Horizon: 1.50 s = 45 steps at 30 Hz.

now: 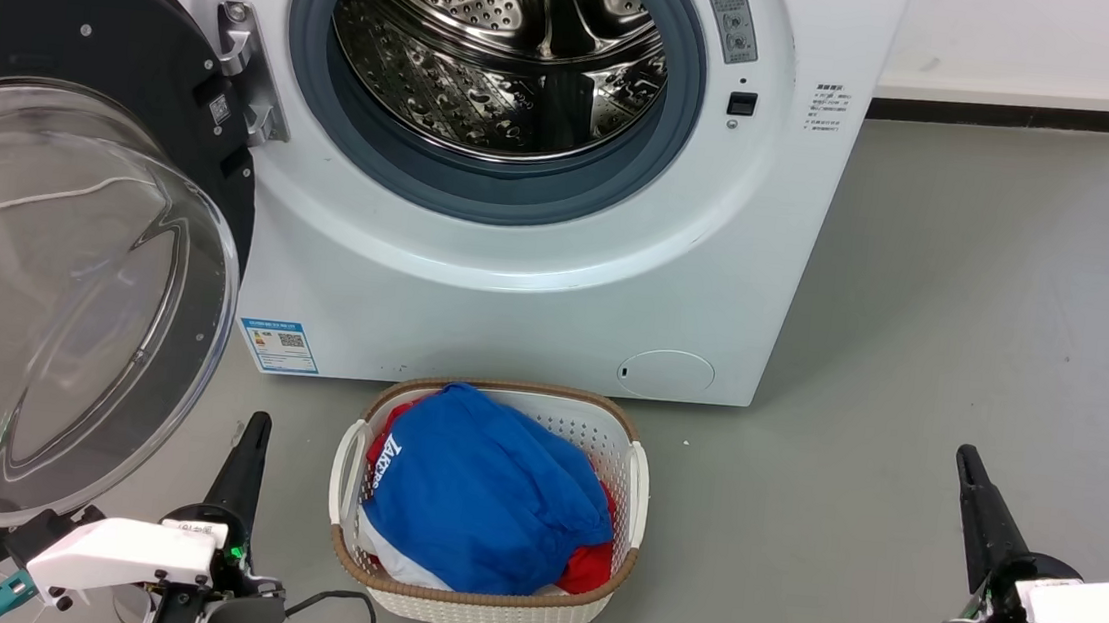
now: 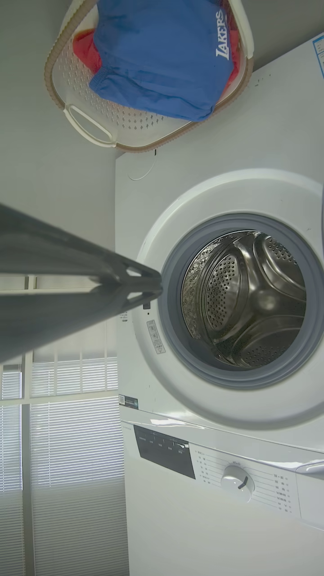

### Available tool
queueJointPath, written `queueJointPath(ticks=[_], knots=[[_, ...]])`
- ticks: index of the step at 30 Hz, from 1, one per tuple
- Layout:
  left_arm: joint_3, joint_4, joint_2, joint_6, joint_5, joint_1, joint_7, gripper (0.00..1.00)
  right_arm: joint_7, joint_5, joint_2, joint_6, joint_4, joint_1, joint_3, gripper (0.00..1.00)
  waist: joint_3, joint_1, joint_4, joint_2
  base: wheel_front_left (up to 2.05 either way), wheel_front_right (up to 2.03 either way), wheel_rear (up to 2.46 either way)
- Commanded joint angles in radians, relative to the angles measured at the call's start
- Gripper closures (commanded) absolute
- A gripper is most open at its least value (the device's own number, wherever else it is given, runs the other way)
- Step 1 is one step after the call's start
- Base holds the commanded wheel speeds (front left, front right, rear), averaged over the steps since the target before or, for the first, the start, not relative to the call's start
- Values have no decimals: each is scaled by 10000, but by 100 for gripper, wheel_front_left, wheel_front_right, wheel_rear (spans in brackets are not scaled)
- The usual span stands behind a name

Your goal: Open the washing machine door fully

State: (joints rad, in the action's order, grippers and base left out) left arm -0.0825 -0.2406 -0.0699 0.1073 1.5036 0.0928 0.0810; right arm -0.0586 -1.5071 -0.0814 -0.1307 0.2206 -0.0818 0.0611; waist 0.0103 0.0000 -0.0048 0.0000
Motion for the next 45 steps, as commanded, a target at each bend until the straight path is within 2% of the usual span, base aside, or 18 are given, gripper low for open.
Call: queueJointPath(ticks=[1, 18, 45], knots=[[-89, 0, 27, 95, 171, 200, 65, 100, -56, -216, 0, -1, 20, -153, 35, 100, -6, 0, 4, 0, 0, 0, 0], [-367, -57, 222, 273, 1128, 204, 369, 100, -273, -1421, 44, 0, 251, -289, 160, 100, -71, 0, 47, 0, 0, 0, 0], [-360, -54, 222, 264, 1091, 195, 373, 100, -358, -1273, 124, 0, 250, -304, 261, 100, -72, 0, 48, 0, 0, 0, 0]])
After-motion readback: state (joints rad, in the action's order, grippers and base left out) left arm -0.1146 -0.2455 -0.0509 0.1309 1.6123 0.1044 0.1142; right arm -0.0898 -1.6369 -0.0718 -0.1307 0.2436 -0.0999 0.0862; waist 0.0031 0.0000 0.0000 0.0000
